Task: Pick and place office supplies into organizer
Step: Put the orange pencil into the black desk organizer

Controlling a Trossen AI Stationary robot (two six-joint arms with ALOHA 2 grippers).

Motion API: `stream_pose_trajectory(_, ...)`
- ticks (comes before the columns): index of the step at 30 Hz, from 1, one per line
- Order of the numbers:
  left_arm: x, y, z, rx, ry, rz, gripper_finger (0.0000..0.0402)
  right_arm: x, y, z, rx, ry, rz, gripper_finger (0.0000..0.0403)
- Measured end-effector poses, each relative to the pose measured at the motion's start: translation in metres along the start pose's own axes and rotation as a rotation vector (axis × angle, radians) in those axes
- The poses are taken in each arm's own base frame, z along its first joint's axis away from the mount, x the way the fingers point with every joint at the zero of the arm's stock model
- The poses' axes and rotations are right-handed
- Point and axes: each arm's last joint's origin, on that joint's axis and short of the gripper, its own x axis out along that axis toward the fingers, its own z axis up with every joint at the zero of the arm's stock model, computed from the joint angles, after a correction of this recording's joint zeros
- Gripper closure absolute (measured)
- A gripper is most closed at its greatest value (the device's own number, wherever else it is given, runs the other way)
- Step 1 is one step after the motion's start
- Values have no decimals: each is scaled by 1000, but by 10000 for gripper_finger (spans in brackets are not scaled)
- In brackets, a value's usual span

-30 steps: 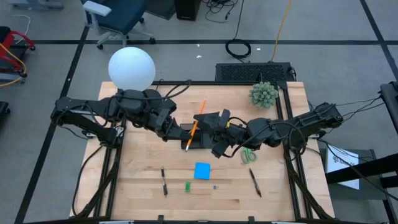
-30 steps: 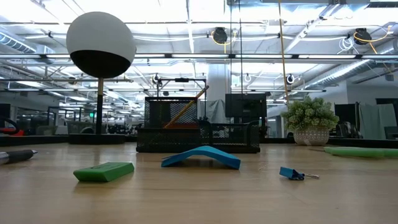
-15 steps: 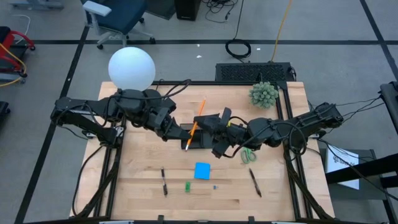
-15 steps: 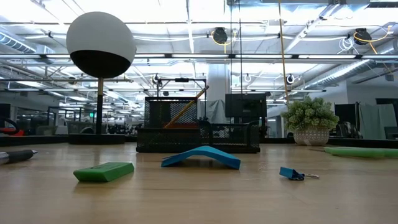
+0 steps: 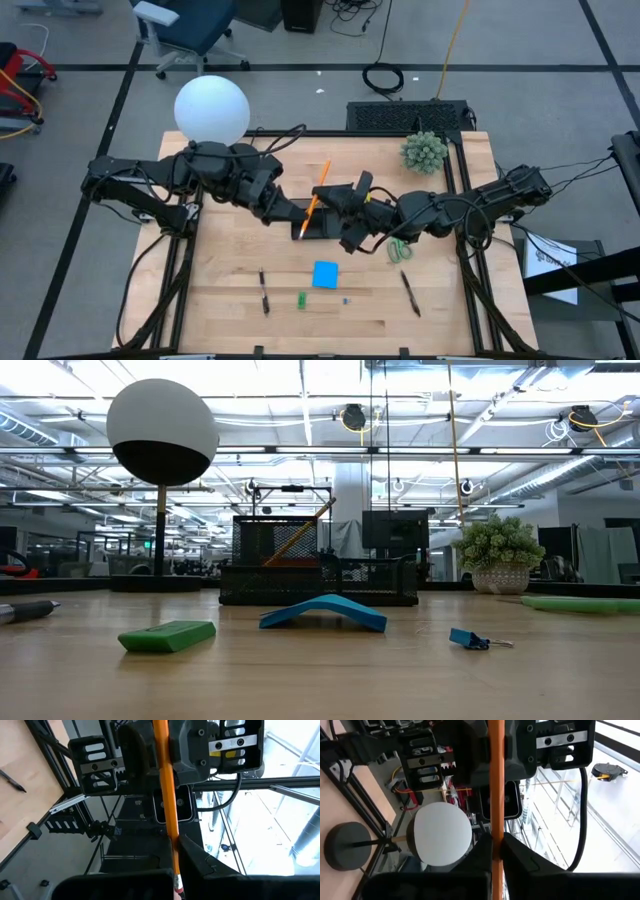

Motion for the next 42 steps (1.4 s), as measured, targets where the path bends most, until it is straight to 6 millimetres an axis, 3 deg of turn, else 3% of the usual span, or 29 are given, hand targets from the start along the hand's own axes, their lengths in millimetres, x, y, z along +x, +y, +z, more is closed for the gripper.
stream_pose_trajectory(10, 0, 0, 0, 23, -5, 2, 385, 0, 0, 0, 7, 3, -3, 393)
stream_pose_trajectory(29, -2, 3, 7, 96, -22, 28, 262, 0, -3, 0, 30, 7, -26, 393)
stream_pose_trajectory(42, -36, -11, 31, 246, -161, -6, 236, -1, -9, -1, 153, 41, -73, 393)
